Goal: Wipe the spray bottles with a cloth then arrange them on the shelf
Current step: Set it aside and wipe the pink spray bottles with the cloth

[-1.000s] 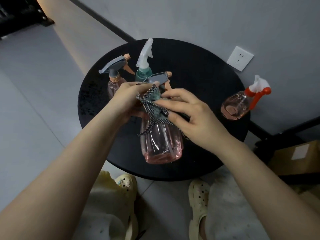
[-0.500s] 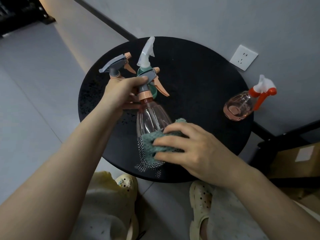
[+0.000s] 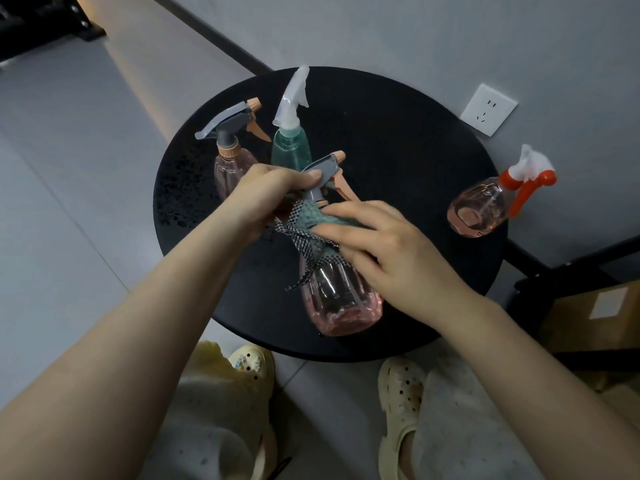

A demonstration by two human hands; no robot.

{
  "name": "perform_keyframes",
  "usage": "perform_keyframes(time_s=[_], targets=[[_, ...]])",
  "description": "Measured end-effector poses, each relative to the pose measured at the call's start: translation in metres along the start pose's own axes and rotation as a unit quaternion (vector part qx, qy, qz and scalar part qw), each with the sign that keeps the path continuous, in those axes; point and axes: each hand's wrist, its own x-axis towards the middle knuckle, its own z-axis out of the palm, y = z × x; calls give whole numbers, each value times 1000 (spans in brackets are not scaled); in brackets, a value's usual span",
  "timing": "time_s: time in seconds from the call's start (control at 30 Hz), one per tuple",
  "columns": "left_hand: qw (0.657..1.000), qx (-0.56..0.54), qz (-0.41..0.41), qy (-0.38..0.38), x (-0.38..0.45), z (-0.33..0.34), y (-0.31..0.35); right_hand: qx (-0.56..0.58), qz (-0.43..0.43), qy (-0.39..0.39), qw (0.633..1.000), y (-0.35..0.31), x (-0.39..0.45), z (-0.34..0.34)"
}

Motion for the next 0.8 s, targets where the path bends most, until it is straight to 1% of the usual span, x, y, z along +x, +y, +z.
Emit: perform_keyframes(time_s=[0.07, 0.17, 0.33, 0.43, 0.53, 0.63, 0.73, 0.8], targets=[[1000, -12, -6, 12, 1, 0, 0, -9, -24, -11, 1000, -1, -2, 0], [1000, -4, -3, 29, 3, -1, 1, -55, -85, -29, 994, -3, -9, -2], [998, -19, 11, 64, 4, -6, 3, -139, -191, -61, 970, -8, -26, 1], [997, -31, 9, 74, 4, -6, 2, -151, -216, -60, 963, -9, -31, 4], [997, -27, -2, 67, 6, -5, 2, -144, -209, -55, 966, -9, -29, 2], [998, -10, -14, 57, 7, -5, 2, -136, -181, -38, 973, -10, -23, 0], [998, 19, -14, 61, 7, -3, 2, -108, -127, -15, 986, -6, -14, 0], [997, 36, -12, 62, 6, -1, 1, -60, -67, 2, 996, -3, -9, 2]])
